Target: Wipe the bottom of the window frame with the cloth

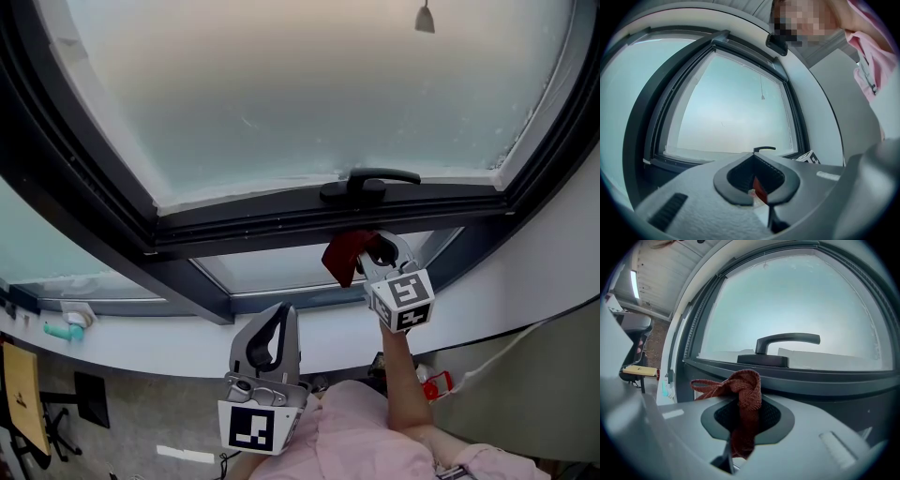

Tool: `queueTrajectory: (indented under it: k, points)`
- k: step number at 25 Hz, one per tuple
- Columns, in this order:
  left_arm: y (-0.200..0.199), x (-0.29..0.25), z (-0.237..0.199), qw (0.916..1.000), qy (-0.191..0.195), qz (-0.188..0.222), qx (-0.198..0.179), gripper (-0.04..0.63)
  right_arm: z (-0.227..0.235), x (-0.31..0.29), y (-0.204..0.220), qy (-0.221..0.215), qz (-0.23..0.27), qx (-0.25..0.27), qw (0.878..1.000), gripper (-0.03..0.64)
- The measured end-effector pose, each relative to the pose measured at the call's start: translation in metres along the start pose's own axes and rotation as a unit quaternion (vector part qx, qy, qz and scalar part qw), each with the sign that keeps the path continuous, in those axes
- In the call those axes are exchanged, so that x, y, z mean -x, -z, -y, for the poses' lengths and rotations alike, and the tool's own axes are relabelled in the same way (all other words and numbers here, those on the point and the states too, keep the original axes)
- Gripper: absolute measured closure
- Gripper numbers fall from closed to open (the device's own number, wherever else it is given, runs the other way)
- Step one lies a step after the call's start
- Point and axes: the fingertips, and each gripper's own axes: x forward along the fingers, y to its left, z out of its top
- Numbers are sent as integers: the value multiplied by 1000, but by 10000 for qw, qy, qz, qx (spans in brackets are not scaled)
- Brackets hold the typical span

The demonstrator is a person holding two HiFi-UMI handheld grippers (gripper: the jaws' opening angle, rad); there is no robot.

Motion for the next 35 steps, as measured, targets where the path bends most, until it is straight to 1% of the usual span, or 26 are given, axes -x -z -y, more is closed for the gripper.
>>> queueTrajectory:
  k: [2, 5, 9, 13, 16, 18, 20, 23, 29, 32, 35]
  points:
    - [0, 2, -2, 9999, -58, 13, 82, 601, 0, 0, 0, 101, -23, 26, 9999, 549]
    - [2, 8, -6, 10000, -61, -8, -53, 601, 0, 0, 0, 126, -28, -26, 9999, 550]
    - [2, 16, -12, 9998, -107, -15, -137, 601, -1, 1, 1, 31, -40, -143, 9999, 551]
    - [5, 24, -17, 9998, -154, -55, -80, 601, -3, 8, -1, -10, -6, -286, 9996, 554]
    - [10, 30, -20, 9998, -156, -115, -35, 601, -5, 21, 0, 4, 32, -507, 9987, 557]
    - [14, 34, -20, 9997, -134, -189, 8, 601, -6, 31, 1, 21, 69, -696, 9976, 557]
    - [18, 37, -21, 9997, -110, -227, 47, 601, -6, 40, 1, 39, 90, -762, 9970, 557]
    - [20, 40, -24, 9997, -89, -205, 70, 601, -5, 57, 0, 52, 82, -675, 9977, 557]
    - [27, 58, -29, 9995, -46, -283, 143, 601, -19, 108, 2, 68, 59, -618, 9980, 557]
    - [30, 65, -38, 9992, -47, -334, 190, 601, -23, 135, 0, 213, 43, -580, 9981, 557]
    - [31, 76, -50, 9990, -46, -378, 245, 601, -28, 164, 0, 484, -46, -554, 9973, 557]
